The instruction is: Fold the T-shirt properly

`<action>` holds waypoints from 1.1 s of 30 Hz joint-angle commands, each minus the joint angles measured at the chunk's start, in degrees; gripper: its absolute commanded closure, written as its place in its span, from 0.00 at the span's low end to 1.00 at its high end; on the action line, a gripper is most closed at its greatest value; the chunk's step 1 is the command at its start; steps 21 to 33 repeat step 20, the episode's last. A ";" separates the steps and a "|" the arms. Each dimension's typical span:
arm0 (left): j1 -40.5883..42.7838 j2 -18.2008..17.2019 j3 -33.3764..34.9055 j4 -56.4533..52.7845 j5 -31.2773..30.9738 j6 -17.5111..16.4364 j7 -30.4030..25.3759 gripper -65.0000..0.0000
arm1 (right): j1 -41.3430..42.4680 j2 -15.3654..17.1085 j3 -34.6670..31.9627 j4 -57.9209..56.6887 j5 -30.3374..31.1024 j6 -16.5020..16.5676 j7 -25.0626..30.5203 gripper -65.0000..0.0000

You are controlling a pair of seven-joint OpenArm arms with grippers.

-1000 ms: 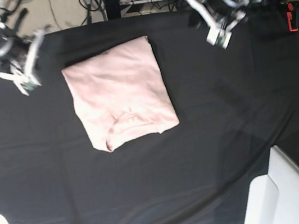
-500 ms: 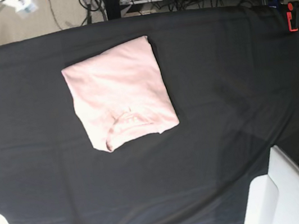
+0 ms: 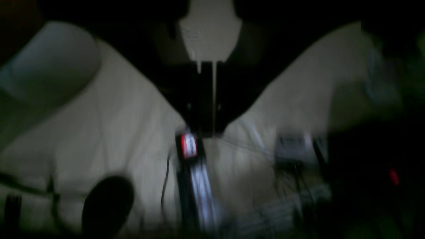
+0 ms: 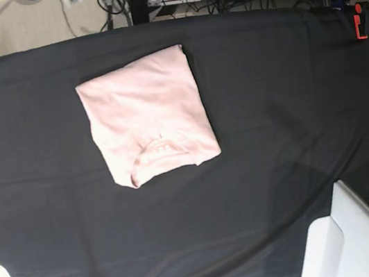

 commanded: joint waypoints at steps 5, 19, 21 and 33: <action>-2.08 -0.21 1.78 3.59 -0.20 -0.61 5.29 1.00 | -1.22 -0.41 0.39 2.18 0.34 -4.31 0.49 1.00; -4.10 -0.39 2.31 3.67 -0.03 -0.61 5.20 1.00 | -0.43 0.03 0.48 2.27 0.43 -4.31 0.75 1.00; -4.10 -0.39 2.31 3.67 -0.03 -0.61 5.20 1.00 | -0.43 0.03 0.39 2.27 0.43 -4.31 0.75 1.00; -4.10 -0.39 2.31 3.67 -0.03 -0.61 5.20 1.00 | -0.43 0.03 0.39 2.27 0.43 -4.31 0.75 1.00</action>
